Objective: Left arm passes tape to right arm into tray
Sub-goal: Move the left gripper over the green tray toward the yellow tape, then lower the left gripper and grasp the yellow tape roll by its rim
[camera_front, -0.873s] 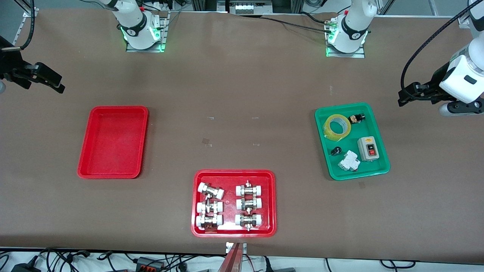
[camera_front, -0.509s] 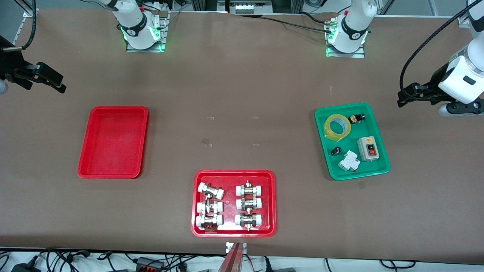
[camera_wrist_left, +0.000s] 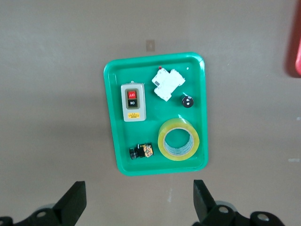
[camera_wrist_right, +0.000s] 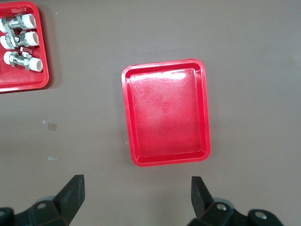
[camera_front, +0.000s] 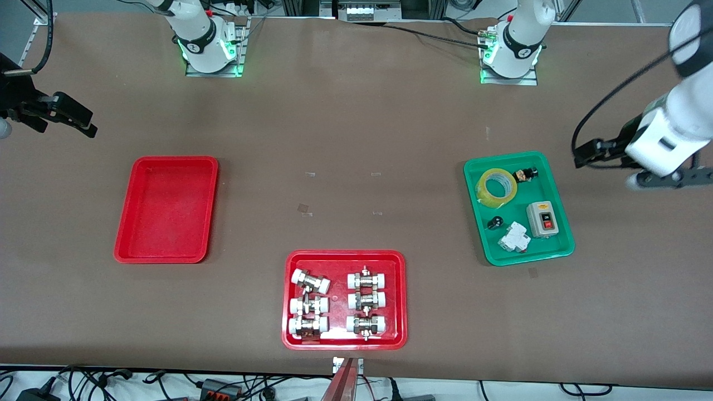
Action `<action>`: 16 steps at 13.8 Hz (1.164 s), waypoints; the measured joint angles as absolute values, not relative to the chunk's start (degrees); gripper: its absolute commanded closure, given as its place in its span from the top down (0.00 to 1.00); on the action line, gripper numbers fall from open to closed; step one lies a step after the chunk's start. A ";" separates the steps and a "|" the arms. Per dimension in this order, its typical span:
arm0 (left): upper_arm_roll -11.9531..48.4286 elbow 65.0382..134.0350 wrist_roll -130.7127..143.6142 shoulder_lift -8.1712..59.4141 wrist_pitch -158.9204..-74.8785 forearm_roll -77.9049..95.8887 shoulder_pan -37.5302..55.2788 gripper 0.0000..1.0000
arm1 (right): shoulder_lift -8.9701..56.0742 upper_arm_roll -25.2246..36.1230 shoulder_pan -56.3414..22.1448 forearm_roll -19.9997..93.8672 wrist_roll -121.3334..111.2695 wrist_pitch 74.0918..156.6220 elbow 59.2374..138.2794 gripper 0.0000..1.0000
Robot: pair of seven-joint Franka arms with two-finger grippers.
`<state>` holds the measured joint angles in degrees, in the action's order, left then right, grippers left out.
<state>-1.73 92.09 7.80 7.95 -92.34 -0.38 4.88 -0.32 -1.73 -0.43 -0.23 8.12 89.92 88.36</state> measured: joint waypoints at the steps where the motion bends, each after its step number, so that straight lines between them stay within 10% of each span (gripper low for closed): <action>1: -1.70 92.10 7.77 9.74 -92.34 -0.38 4.90 1.00 | -0.31 -1.73 -0.43 -0.23 8.12 89.91 88.37 1.00; 9: -1.22 93.90 7.78 32.85 -100.52 -0.35 6.11 1.00 | -0.26 -1.73 -0.43 -0.23 8.12 89.90 88.43 1.00; 16: -1.25 101.34 9.94 34.12 -104.35 3.11 6.11 1.00 | -0.25 -1.73 -0.43 -0.23 8.12 89.89 88.47 1.00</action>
<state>-1.25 101.34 9.94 34.12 -104.35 3.11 6.11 -0.25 -1.73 -0.43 -0.23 8.12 89.89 88.47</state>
